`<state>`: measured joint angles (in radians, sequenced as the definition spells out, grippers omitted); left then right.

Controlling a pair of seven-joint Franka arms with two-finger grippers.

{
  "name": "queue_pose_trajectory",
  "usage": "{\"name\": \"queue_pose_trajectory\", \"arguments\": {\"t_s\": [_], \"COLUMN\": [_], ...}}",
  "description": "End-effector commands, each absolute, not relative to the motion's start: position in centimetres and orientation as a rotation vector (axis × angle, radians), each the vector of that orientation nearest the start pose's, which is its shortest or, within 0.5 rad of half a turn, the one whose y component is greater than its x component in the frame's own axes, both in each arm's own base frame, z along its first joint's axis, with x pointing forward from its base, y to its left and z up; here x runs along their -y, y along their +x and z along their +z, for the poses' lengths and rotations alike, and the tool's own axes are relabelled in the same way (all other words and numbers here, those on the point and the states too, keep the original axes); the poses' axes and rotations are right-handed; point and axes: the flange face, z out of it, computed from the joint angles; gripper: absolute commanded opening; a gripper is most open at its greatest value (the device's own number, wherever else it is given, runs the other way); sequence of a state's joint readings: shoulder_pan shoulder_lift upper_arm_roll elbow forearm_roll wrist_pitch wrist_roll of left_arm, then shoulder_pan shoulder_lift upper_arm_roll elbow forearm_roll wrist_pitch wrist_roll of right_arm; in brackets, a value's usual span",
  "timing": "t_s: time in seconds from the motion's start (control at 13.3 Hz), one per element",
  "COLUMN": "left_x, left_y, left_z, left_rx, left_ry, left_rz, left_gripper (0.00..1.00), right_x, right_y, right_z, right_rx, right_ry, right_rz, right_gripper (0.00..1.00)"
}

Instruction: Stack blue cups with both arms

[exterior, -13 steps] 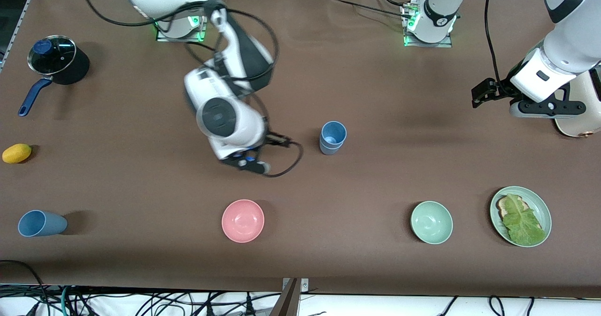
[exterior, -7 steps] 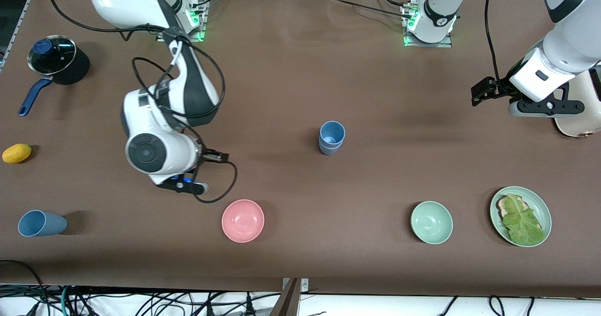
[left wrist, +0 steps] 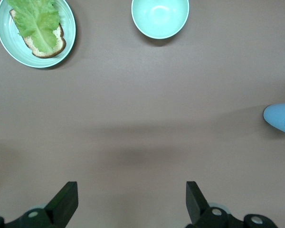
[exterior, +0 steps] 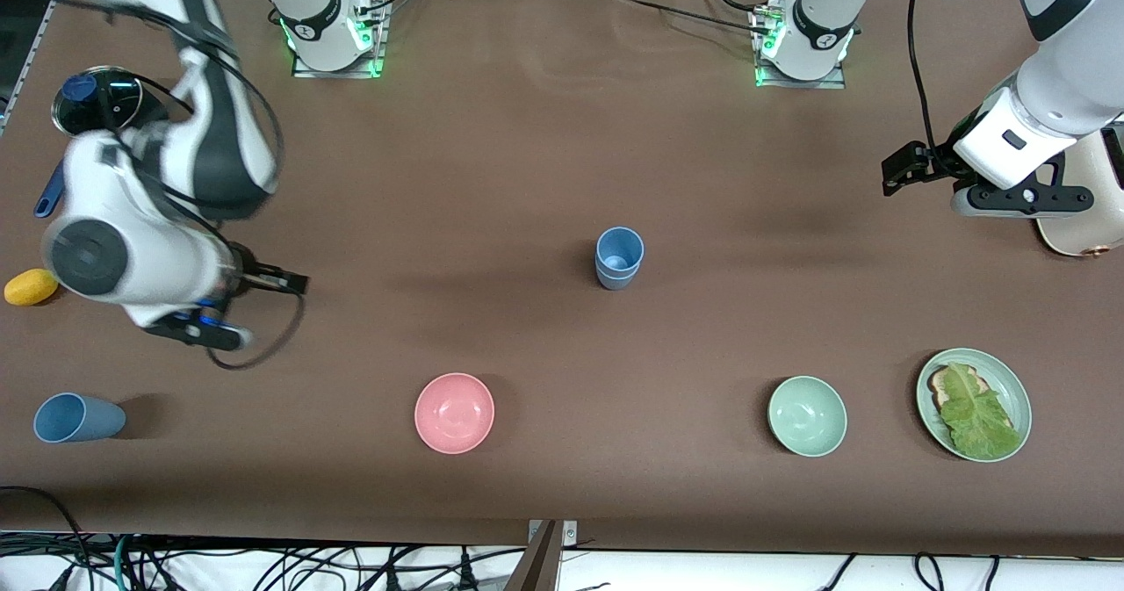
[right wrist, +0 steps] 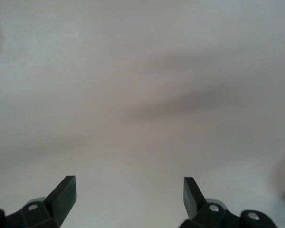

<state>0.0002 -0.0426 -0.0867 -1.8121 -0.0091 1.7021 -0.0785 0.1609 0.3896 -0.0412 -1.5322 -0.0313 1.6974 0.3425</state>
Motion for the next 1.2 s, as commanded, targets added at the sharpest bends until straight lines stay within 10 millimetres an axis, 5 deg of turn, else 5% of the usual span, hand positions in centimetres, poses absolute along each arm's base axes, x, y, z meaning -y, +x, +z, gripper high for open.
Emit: {"name": "queue_pose_trajectory", "arguments": {"t_s": [0.0,0.22,0.45,0.6,1.12], "left_x": [4.6,4.6,4.6,4.5,4.5], "left_y": [54.1,54.1,54.1,54.1,54.1], "left_z": [55.1,55.1,55.1,55.1,55.1], "left_rx": [-0.030,-0.033,-0.030,-0.028,-0.028], "left_ry": [-3.121,-3.121,-3.121,-3.120,-3.120], "left_rz": [0.113,0.113,0.113,0.113,0.111], "left_gripper": [1.00,1.00,1.00,1.00,1.00], "right_x": [-4.9,-1.7,-0.9,1.5,0.2], "right_y": [59.3,57.4,56.1,56.5,56.4], "right_z": [46.0,51.4,55.1,55.3,55.1], "right_rx": [-0.356,-0.265,-0.313,-0.346,-0.305], "right_ry": [-3.195,-3.189,-3.109,-3.050,-3.061], "right_rz": [0.222,0.139,0.138,0.136,0.154], "right_gripper": [1.00,1.00,1.00,1.00,1.00]}}
